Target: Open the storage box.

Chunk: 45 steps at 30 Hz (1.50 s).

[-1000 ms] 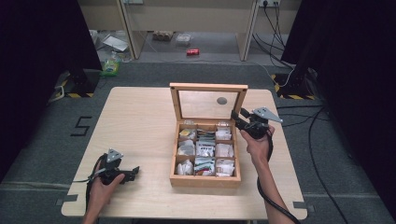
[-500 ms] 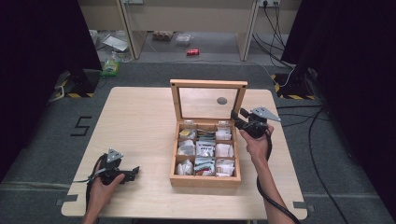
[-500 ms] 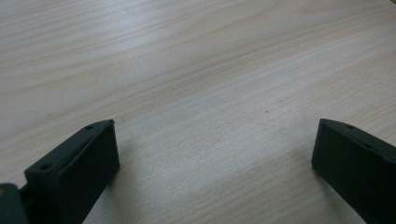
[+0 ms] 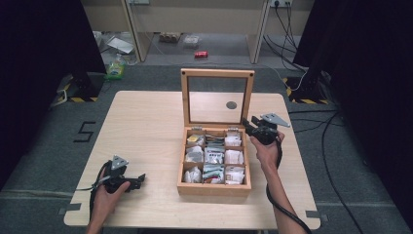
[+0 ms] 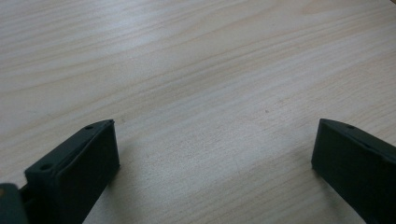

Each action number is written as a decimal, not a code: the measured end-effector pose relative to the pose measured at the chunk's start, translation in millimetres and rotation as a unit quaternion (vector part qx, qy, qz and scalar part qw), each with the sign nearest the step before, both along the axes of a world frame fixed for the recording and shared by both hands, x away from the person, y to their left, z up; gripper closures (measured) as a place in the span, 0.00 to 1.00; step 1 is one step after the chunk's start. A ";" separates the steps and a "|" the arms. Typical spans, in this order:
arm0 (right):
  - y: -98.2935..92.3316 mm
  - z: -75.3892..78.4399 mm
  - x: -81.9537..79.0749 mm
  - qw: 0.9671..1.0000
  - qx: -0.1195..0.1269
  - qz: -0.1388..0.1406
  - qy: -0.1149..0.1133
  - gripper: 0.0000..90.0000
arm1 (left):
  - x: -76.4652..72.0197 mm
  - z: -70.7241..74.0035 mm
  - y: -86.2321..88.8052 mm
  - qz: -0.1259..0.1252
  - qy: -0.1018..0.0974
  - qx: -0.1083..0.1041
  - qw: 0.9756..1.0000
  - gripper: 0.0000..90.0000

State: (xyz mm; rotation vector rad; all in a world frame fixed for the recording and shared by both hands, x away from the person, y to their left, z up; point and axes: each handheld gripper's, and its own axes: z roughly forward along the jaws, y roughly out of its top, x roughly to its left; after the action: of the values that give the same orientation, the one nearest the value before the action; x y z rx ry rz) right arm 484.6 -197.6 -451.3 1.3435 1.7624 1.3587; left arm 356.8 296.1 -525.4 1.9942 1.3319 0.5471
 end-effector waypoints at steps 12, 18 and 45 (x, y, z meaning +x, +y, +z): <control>-11.3 12.0 -10.7 1.000 -0.004 0.007 -0.005 0.61 | 0.0 0.0 0.0 0.000 0.000 0.000 1.000 0.00; -11.4 23.0 -19.1 1.000 -0.002 0.015 -0.007 0.61 | 0.0 0.0 0.1 0.000 0.000 0.000 1.000 0.00; -1.4 26.6 -63.0 0.991 -0.037 0.100 0.075 0.57 | 0.1 0.0 0.1 0.000 0.000 0.000 1.000 0.00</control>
State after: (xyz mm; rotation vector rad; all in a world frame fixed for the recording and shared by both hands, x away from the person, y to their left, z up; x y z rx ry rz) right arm 421.7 -199.0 -424.8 1.2854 2.0758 1.3100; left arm 356.9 296.2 -525.4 1.9942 1.3315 0.5460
